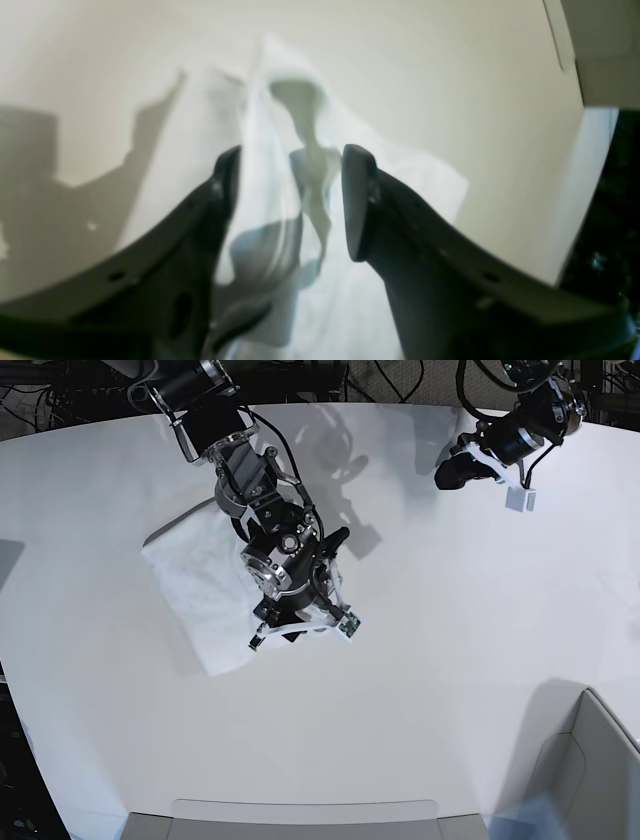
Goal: Fold the T-shirt properly
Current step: 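Lift the strip end with the right gripper and fold it over the middle, then grasp the folded bundle with the left gripper beside the right gripper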
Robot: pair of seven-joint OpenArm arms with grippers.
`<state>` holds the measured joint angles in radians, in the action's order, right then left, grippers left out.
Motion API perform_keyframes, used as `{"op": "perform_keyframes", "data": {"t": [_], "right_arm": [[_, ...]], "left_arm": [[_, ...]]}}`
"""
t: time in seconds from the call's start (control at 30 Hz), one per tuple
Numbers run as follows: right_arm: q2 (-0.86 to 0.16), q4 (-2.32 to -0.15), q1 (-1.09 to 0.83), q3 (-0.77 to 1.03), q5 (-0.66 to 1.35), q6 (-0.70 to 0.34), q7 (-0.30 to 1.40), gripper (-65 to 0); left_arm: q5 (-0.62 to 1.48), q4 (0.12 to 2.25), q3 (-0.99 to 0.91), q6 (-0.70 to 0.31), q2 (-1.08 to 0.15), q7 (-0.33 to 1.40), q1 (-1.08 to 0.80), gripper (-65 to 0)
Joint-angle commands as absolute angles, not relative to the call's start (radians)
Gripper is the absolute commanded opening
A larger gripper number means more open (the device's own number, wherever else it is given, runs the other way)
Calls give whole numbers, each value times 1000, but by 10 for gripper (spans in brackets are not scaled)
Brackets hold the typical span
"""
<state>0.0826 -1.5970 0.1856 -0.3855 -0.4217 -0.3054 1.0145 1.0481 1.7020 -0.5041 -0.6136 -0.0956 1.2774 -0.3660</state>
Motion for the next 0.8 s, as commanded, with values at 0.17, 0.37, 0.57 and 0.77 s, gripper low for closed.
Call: {"op": "perform_keyframes", "data": {"t": [0.17, 0.37, 0.57, 0.77], "right_arm": [[93, -1764, 194, -289, -271, -298, 970, -423], [39, -1827, 222, -67, -160, -303, 1027, -639], [-174, -1739, 203, 21, -53, -306, 1064, -650], [-321, -1624, 173, 117, 74, -306, 1064, -650]], "left_arm": [[1069, 1719, -512, -616, -104, 1256, -367, -650], [1069, 1750, -503, -608, -105, 1254, -323, -650], [1069, 1867, -366, -610, -104, 1253, -251, -650], [993, 1879, -170, -611, -97, 1167, -223, -650]]}}
